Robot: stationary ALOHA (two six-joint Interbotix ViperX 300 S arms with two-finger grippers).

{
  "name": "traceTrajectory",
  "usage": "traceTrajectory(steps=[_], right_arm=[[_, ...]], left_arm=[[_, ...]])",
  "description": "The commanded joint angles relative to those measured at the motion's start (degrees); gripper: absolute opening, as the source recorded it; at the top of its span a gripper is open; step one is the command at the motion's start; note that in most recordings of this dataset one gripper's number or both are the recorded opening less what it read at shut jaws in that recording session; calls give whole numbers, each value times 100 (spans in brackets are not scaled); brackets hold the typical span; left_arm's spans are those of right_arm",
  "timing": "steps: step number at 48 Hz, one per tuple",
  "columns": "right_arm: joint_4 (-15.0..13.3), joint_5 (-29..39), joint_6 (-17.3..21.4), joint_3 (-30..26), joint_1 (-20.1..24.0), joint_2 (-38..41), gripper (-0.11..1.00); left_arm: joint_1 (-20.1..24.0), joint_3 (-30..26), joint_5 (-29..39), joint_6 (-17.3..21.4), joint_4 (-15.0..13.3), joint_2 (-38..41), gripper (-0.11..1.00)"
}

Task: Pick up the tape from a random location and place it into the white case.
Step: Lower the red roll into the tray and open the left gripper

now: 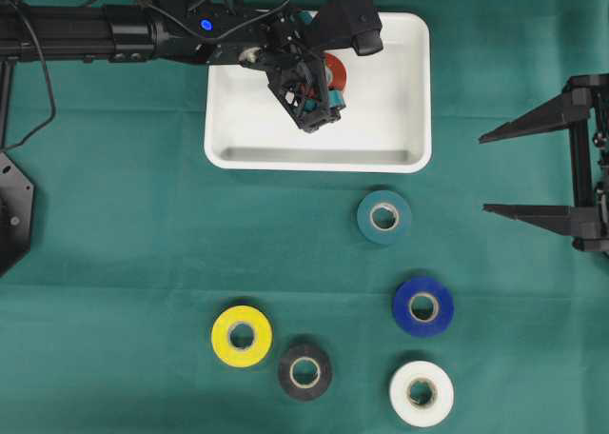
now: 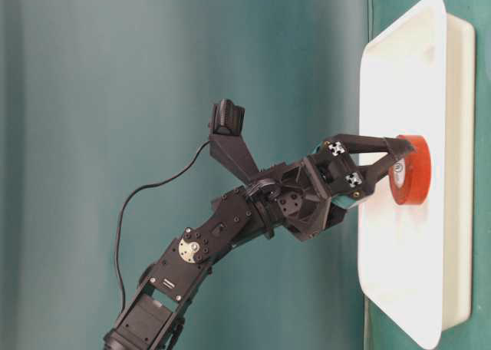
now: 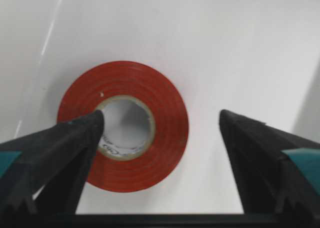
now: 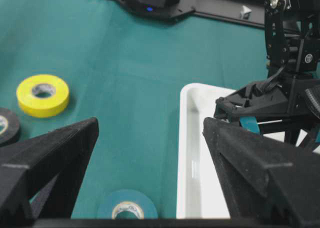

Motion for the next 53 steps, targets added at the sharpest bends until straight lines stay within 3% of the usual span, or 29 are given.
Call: traceTrajectory(steps=[1,29,43,53], right_arm=[[-9,-26,-9,-158,-9,26,90],[-9,-18,-9,-185,-9,18,90],[-9,-18,-9,-193,-9,18,90],[-9,-18,-9,-193,-9,18,90]], left_arm=[[0,-105,-9,9,0,-149,95],[-141,-448,923,53,26,-1239,95],[-149,-413,949,167,9,-1310,95],[-439,-325,949,167,9,-1345,95]])
